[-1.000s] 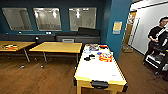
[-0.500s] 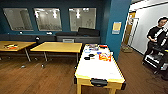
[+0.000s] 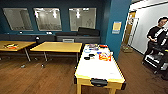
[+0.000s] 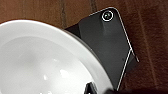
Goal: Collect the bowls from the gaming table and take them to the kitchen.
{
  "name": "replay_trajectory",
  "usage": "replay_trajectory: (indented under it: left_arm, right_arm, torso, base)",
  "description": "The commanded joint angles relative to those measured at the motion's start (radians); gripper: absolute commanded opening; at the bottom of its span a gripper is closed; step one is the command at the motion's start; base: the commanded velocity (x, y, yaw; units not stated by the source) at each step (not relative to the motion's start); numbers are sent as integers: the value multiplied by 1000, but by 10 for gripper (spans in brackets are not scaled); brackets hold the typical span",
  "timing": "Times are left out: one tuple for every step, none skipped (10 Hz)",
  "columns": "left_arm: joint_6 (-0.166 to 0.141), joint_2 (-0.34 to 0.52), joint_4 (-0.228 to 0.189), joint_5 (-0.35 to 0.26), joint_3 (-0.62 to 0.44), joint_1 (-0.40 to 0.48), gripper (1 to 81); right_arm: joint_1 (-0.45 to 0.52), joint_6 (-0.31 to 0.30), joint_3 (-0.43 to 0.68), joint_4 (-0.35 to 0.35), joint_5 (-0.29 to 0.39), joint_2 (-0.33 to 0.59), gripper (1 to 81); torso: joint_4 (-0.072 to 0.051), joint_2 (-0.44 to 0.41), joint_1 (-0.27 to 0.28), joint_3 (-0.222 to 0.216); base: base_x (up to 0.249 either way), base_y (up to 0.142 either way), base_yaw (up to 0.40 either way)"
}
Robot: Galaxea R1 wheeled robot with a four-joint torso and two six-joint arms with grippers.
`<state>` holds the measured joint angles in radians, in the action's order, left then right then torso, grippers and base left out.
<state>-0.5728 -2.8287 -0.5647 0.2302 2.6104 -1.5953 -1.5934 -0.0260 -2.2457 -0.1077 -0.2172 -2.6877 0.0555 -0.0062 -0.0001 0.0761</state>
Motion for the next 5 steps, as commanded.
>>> replay_trajectory:
  left_arm:
    - [4, 8, -5, -40, 19, 22, 10]
    - [4, -5, -1, -40, 39, 22, 10]
    - [1, -24, -1, -42, 63, 22, 10]
    - [-1, -37, 0, -42, 86, 22, 10]
    - [-4, -40, 2, -42, 97, 21, 10]
  right_arm:
    - [28, 1, 6, 19, 52, 18, 10]
    - [28, 3, -4, 17, 52, 10, 10]
    - [23, 1, -26, 16, 62, 0, 10]
    - [19, 1, -59, 16, 62, -19, 10]
    - [19, 3, -92, 19, 64, -40, 10]
  torso:
    - [0, 0, 0, 0]
    - [0, 0, 0, 0]
    - [0, 0, 0, 0]
    - [0, 0, 0, 0]
    - [0, 0, 0, 0]
  base:
    - [0, 0, -396]
    - [0, 0, -396]
    - [0, 0, -397]
    - [0, 0, -397]
    - [0, 0, -397]
